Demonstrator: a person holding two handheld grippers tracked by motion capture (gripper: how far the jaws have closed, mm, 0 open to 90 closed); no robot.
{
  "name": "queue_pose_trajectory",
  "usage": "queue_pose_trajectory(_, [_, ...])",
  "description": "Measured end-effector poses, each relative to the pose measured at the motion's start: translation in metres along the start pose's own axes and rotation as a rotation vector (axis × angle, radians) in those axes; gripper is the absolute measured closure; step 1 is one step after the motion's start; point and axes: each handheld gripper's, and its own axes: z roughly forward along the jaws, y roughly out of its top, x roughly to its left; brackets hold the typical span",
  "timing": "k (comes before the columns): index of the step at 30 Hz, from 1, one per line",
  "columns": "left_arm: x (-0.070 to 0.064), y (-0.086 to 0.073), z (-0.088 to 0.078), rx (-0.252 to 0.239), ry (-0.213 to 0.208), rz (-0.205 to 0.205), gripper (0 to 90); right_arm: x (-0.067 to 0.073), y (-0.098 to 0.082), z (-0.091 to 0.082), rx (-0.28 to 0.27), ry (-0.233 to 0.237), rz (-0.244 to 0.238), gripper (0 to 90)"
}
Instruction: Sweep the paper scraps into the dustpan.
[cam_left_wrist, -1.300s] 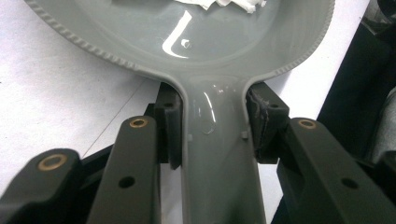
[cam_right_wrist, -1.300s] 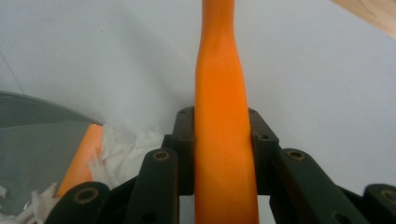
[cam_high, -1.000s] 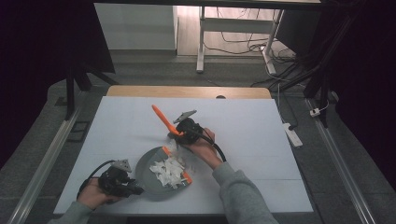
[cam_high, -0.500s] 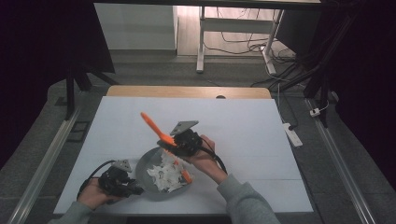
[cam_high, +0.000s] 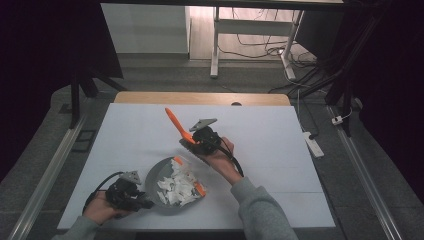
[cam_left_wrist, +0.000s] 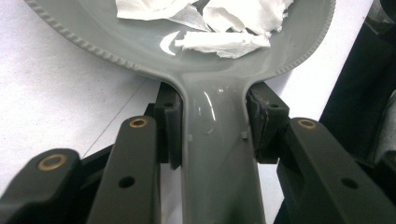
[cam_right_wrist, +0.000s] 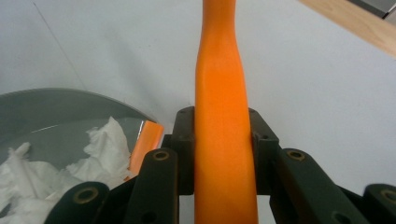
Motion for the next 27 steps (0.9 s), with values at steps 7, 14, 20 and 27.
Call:
queue_pose_trajectory(7, [0.0,0.0,0.0,-0.002,0.0,-0.002,60.9,-0.002,-0.003,0.019,0.082,-0.02,0.006,70.2])
queue_pose_trajectory(14, [0.0,0.0,0.0,-0.001,-0.001,-0.002,60.9,0.008,0.001,0.024,0.125,0.008,-0.019,70.3])
queue_pose_trajectory(20, [0.0,0.001,0.0,0.0,0.0,-0.003,60.9,0.024,-0.003,0.018,0.124,0.052,-0.043,70.3])
queue_pose_trajectory(27, [0.0,0.001,0.001,0.002,0.001,-0.005,60.9,0.035,-0.009,-0.004,0.034,0.179,-0.036,70.2])
